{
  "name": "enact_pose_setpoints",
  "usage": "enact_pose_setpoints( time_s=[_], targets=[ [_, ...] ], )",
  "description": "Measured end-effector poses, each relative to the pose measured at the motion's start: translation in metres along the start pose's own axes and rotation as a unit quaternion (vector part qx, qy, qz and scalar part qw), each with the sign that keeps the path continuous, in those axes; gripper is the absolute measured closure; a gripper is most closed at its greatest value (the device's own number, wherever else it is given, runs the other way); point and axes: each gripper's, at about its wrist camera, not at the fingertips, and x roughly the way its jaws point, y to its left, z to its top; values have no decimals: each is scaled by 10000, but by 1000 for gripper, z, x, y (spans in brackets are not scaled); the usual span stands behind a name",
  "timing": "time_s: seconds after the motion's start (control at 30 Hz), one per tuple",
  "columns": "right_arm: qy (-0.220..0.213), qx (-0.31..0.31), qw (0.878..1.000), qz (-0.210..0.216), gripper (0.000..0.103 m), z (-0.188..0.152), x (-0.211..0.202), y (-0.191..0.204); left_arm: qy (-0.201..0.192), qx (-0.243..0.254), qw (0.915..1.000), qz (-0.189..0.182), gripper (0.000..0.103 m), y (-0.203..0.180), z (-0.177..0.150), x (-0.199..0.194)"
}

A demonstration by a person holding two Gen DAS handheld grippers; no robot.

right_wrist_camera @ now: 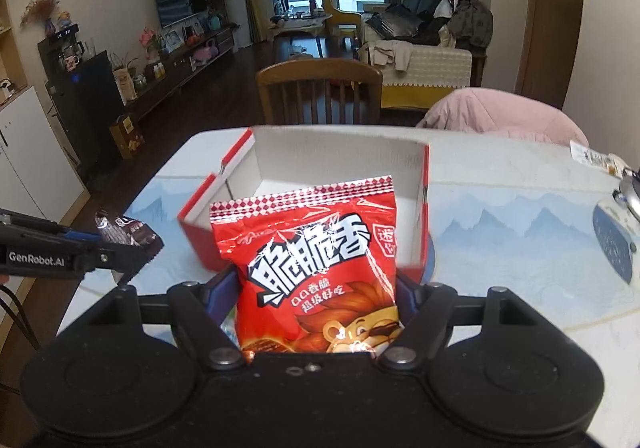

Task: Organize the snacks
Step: 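Lift both packets and carry them toward the red box, then lower both packets into the box and open both grippers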

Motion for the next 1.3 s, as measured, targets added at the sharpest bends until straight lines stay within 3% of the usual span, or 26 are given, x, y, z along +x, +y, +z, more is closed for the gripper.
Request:
enact_pose_setpoints(
  time_s=[0.3,0.63,1.0,1.3],
  targets=[
    [201,-119,9997,16,28,44,55,-23,164,34,9992,376,72,-11,55,50],
    [856,-203,9960,181,28,71,127,-41,688,-84,9938,873,72,1,97,117],
    [1441,-727,9867,199,28,76,192,-35,1184,179,9868,1087,72,-1,106,169],
    [1741,-849,9808,231,27,67,215,-34,1512,341,9815,1121,72,-4,98,190]
  ],
)
